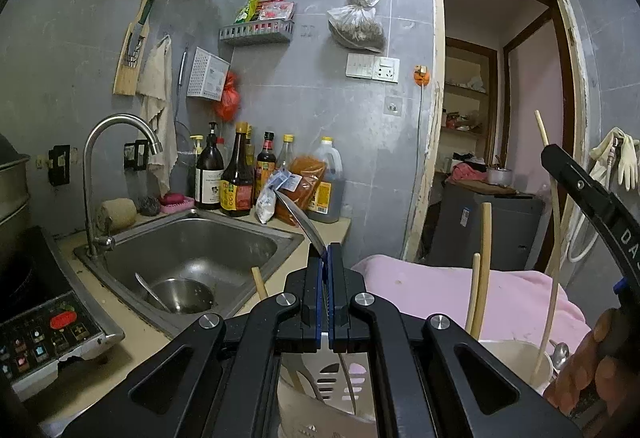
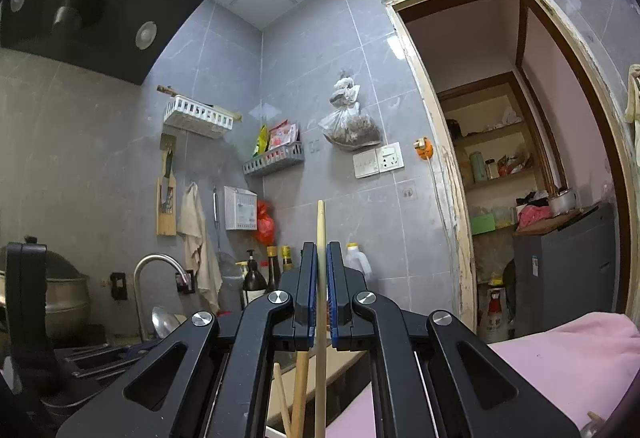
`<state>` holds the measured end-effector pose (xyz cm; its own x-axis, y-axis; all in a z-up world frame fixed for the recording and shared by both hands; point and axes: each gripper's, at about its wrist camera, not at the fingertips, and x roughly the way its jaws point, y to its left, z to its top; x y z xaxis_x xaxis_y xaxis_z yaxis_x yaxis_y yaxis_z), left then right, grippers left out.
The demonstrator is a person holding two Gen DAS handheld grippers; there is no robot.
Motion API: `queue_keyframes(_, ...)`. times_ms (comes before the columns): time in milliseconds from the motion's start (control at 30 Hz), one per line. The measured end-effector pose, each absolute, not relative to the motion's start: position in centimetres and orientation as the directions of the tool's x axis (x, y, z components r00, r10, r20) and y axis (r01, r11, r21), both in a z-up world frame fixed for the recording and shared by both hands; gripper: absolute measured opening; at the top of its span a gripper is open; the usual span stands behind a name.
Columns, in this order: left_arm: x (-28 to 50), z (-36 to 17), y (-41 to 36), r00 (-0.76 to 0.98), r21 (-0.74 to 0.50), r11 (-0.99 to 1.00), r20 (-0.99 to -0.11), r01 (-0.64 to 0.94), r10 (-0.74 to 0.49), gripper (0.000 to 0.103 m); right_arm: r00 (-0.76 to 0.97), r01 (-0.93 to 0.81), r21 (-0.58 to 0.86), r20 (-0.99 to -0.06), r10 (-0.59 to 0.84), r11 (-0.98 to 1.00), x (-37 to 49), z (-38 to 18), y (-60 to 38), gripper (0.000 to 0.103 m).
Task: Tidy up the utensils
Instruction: 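Carry the knife in the left tool while the right tool carries the chopstick to the caddy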
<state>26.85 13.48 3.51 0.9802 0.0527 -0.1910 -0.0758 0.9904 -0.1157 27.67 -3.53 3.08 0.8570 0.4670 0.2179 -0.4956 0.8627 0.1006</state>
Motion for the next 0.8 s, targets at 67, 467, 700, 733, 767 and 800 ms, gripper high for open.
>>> queue_keyframes(67, 26.8, 3.5, 13.3, 0.98, -0.11, 0.991, -0.191, -0.075, 0.053, 0.0, 0.859, -0.493, 0.108, 0.219, 0.463, 0.863, 27.7, 3.2, -3.6, 0.003)
queue_keyframes(467, 26.4, 3.4, 13.0, 0.966, -0.126, 0.992, -0.254, 0.019, -0.05, 0.001, 0.861, -0.506, 0.085, 0.108, 0.497, 0.858, 27.7, 2.1, -3.6, 0.003)
queue_keyframes(700, 25.5, 3.5, 12.9, 0.959, -0.194, 0.979, -0.258, 0.067, -0.117, 0.013, 0.856, -0.517, 0.082, 0.057, 0.514, 0.852, 26.4, 1.5, -4.8, 0.005)
queue_keyframes(733, 25.3, 3.6, 12.9, 0.959, -0.204, 0.976, -0.253, 0.073, -0.125, 0.02, 0.856, -0.517, 0.084, 0.053, 0.514, 0.852, 26.2, 1.5, -5.3, 0.005)
queue_keyframes(767, 25.0, 3.8, 12.9, 0.962, -0.215, 0.974, -0.242, 0.077, -0.13, 0.025, 0.856, -0.517, 0.085, 0.051, 0.515, 0.851, 26.0, 1.6, -5.6, 0.006)
queue_keyframes(800, 24.7, 3.9, 12.9, 0.963, -0.218, 0.973, -0.236, 0.079, -0.131, 0.026, 0.855, -0.518, 0.085, 0.051, 0.516, 0.851, 25.8, 1.7, -5.9, 0.008)
